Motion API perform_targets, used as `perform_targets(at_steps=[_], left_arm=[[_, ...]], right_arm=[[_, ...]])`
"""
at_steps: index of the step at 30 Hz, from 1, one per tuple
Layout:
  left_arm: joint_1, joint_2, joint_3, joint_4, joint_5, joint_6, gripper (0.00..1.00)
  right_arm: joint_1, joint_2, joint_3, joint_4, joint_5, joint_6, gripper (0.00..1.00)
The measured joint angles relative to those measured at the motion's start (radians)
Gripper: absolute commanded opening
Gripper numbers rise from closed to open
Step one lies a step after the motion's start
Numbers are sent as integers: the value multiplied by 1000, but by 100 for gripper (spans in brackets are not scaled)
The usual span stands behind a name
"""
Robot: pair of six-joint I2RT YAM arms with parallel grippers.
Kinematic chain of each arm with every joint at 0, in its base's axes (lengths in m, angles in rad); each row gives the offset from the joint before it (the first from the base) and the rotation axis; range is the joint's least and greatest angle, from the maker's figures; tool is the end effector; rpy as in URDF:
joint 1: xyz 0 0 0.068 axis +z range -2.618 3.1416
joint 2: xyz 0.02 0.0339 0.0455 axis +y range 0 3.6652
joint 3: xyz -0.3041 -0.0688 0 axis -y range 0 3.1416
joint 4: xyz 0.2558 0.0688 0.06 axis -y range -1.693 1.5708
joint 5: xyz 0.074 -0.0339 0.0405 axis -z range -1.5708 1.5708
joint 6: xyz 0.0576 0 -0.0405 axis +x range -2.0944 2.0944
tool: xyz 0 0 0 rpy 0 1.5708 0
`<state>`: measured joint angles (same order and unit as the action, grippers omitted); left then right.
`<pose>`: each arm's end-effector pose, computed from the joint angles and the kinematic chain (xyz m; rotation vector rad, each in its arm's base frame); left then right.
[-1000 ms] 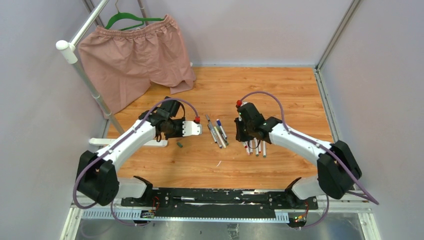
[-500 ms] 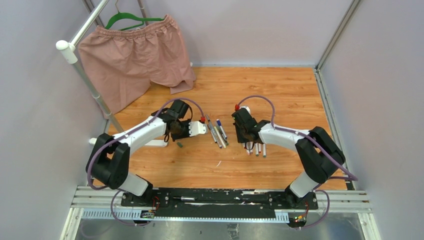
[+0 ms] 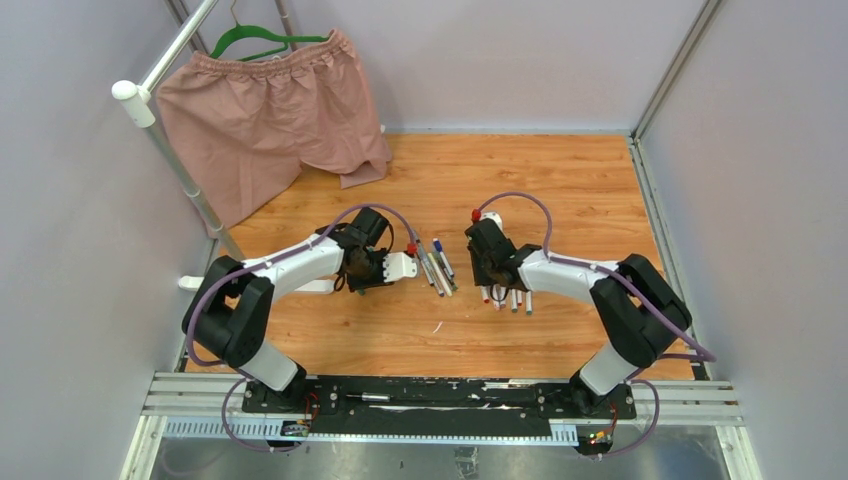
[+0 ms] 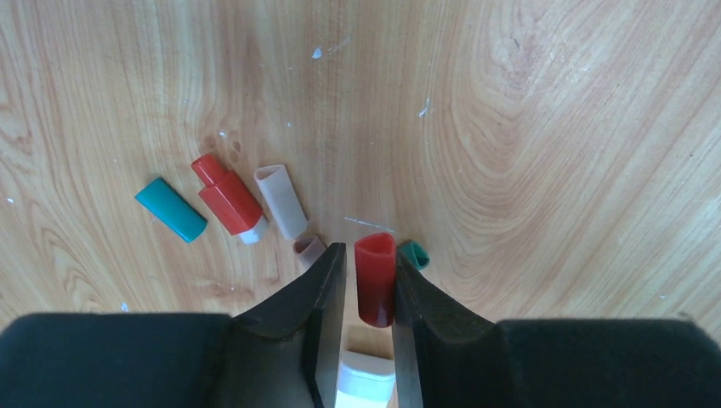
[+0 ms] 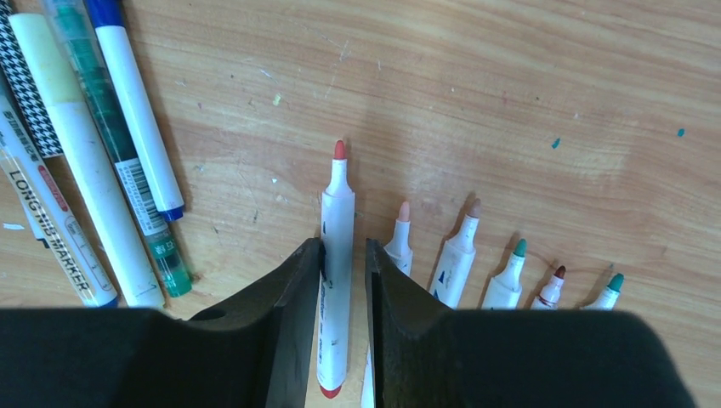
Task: Open the pen caps
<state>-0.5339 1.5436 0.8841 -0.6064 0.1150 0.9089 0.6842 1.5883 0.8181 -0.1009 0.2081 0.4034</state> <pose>0.2463 -0.1533 0.1830 1.8811 2.1010 -0.0787 0.2669 0.2023 0.1828 -0.2483 2.4184 0.2415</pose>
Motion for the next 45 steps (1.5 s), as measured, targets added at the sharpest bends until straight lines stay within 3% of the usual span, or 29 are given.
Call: perform_targets(at_steps=[3,10,15,22,26,33,45], left_arm=[[0,-6,0,0,-5,-5,44],[0,-50,31,-39,-3,-14,47],[2,-93,106,-86,-12,-28,56],[114,-195,274,-137,10,-108,99],[186,-288,309,-142,28,-159,100],[218,-362,297,-160,32,-206,100],[225,-362,279,-182,42,-230,100]], right_arm=[[0,-16,-13,-5,5,-1,27],[0,-99,-16,-52,14,-3,27],[0,-156,20,-84,1,-8,28],[0,-59,175,-93,-75,-42,32],[0,60,253,-86,-121,-60,33],[10,220,332,-90,-163,-66,32],[17,277,371,-79,-169,-70,31]])
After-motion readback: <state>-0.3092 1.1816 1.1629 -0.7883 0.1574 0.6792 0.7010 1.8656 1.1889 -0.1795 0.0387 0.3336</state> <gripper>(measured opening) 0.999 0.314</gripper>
